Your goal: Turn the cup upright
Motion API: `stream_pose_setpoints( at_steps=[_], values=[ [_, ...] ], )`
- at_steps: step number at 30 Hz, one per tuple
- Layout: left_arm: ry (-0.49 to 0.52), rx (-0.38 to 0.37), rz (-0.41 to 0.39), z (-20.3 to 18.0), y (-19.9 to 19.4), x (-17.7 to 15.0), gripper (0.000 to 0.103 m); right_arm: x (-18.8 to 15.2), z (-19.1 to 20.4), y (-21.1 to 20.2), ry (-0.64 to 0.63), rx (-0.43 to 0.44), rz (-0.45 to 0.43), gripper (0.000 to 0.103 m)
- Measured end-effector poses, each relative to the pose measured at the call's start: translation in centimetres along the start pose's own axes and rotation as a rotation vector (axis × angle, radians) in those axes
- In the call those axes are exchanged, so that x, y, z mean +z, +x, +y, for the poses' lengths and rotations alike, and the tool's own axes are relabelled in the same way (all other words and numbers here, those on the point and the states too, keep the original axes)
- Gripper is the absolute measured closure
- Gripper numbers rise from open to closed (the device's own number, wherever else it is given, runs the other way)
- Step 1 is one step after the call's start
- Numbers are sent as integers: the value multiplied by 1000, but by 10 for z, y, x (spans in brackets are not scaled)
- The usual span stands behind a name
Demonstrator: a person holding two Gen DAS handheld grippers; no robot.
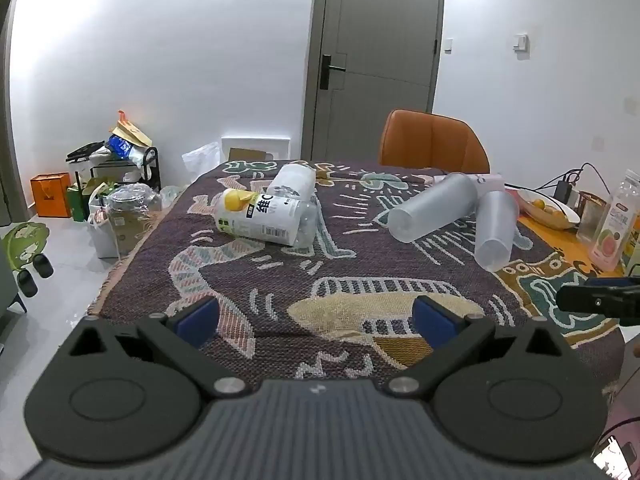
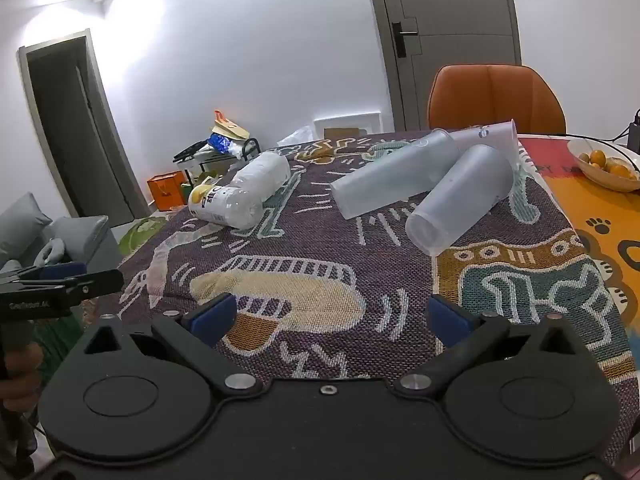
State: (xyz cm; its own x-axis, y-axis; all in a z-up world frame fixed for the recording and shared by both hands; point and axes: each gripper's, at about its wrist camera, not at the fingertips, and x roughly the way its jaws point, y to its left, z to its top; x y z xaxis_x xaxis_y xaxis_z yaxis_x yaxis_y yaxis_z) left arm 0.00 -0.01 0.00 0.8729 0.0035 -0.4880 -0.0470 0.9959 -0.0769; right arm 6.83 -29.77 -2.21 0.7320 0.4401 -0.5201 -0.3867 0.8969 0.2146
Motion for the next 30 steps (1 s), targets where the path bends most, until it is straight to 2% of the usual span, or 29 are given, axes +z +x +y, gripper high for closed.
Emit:
stream_pose_setpoints(
  at_steps=[30],
  values=[
    [4, -8, -30, 1, -5, 2, 1, -2, 2, 1, 3, 2, 4, 0]
  ],
)
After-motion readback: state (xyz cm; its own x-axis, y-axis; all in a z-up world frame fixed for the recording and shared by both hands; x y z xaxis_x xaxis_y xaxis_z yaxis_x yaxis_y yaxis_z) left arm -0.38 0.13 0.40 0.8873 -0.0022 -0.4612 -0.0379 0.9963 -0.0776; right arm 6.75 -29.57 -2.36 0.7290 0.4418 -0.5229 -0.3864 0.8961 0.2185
